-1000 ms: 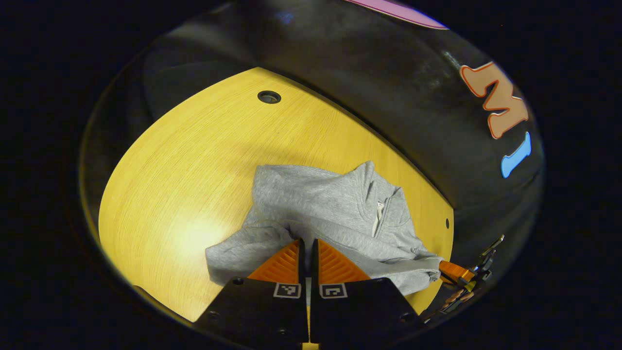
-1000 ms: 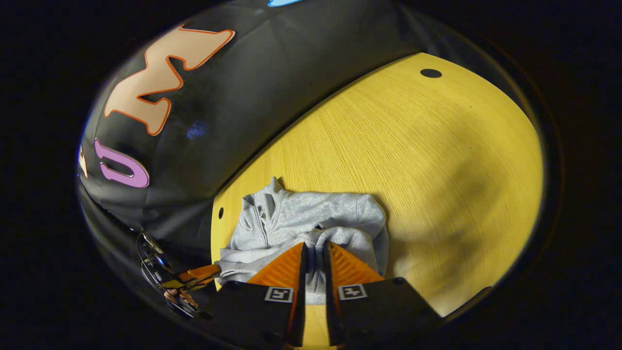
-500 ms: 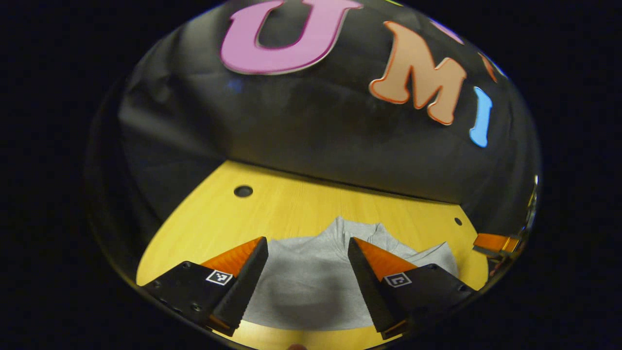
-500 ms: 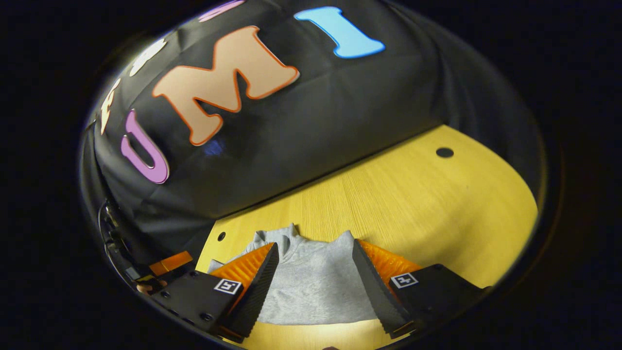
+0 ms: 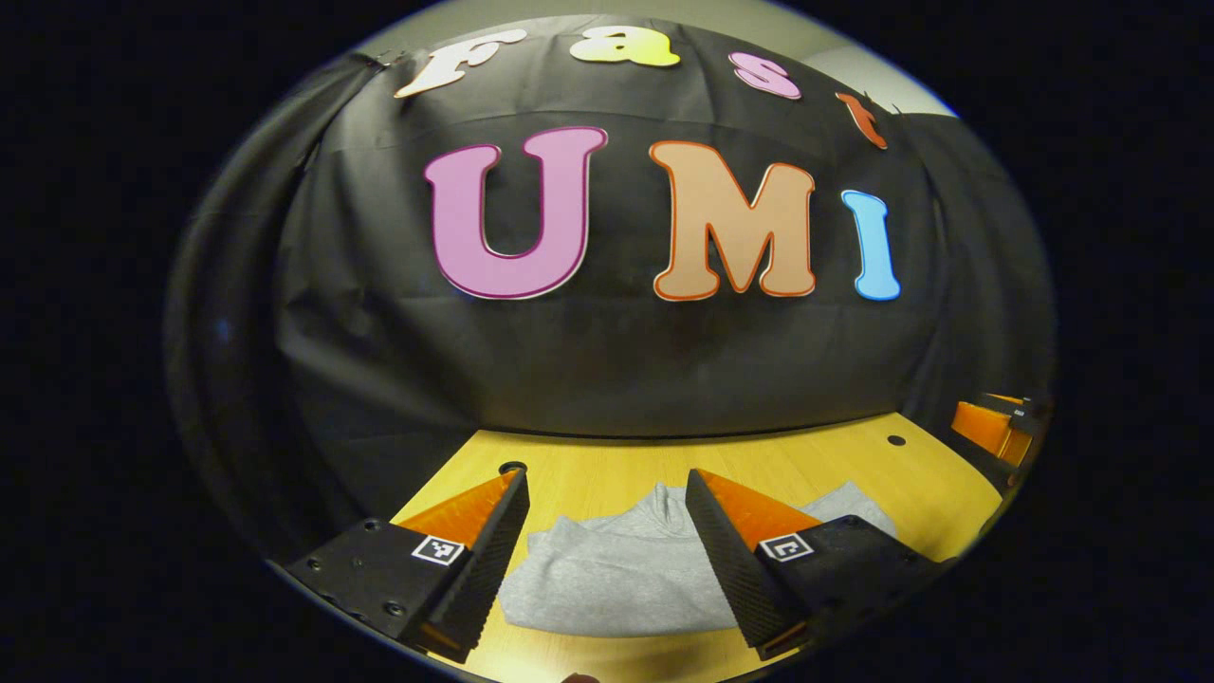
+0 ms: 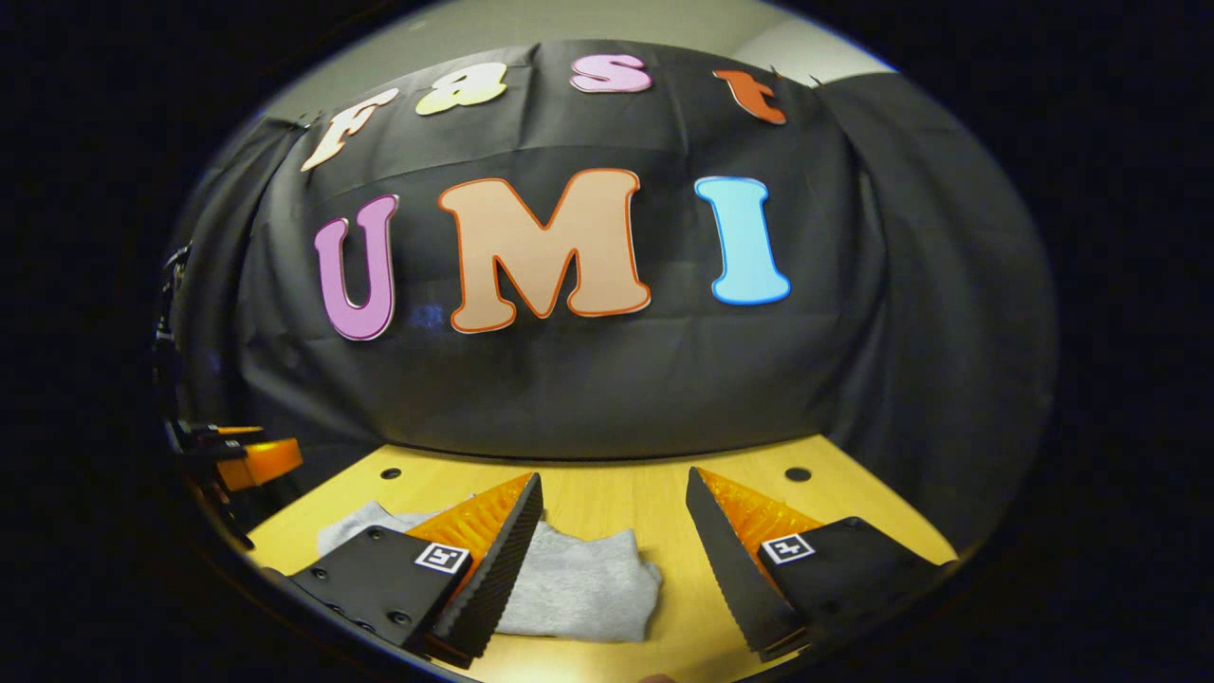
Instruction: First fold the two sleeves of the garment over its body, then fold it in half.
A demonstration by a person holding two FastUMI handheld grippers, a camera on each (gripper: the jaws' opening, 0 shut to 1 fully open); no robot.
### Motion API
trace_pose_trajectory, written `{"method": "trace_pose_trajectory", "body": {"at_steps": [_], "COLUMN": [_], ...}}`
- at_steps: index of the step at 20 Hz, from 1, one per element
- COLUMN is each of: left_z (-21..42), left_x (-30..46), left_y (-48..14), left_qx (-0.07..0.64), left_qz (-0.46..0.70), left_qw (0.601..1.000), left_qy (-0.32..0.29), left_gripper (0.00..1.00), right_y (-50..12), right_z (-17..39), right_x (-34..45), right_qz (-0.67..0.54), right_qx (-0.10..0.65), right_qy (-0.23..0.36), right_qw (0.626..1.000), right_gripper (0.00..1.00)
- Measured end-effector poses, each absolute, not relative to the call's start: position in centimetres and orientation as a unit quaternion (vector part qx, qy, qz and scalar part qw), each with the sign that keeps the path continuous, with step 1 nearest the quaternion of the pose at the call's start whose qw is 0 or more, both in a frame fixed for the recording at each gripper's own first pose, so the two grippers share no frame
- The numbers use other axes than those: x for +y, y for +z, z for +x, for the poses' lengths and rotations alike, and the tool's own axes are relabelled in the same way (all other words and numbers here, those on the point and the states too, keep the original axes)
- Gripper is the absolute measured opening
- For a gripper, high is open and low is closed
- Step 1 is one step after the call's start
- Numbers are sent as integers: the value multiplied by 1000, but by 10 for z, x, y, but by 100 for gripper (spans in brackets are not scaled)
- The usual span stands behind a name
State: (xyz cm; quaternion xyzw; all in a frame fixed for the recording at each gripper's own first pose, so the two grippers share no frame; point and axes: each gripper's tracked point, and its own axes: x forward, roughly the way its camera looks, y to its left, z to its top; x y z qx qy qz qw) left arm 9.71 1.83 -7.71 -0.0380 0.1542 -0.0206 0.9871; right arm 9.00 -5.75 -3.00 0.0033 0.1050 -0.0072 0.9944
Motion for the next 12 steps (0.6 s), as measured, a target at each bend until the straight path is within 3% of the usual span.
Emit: {"method": "trace_pose_trajectory", "body": {"at_steps": [4,5,7,8,9,10,12], "left_z": [71,67,64,63,63,63,65], "left_x": [41,46,54,57,59,59,59], "left_y": [-80,-82,-82,-80,-80,-79,-76], "left_qx": [148,152,153,152,150,148,144], "left_qz": [-18,-14,-11,-9,-7,-4,3], "left_qw": [989,988,988,988,988,989,989], "left_qy": [10,14,23,26,28,28,25], "left_gripper": [96,100,96,96,96,96,96], "right_y": [-29,-30,-30,-27,-24,-22,-21], "right_z": [70,69,68,69,72,71,71], "right_x": [-55,-57,-55,-54,-53,-50,-46], "right_qz": [-8,-9,-6,-6,-5,-4,-6], "right_qx": [93,94,95,91,86,83,80], "right_qy": [-1,-4,-6,-6,-5,-4,0], "right_qw": [996,995,995,996,996,997,997], "right_gripper": [96,96,96,91,96,92,96]}}
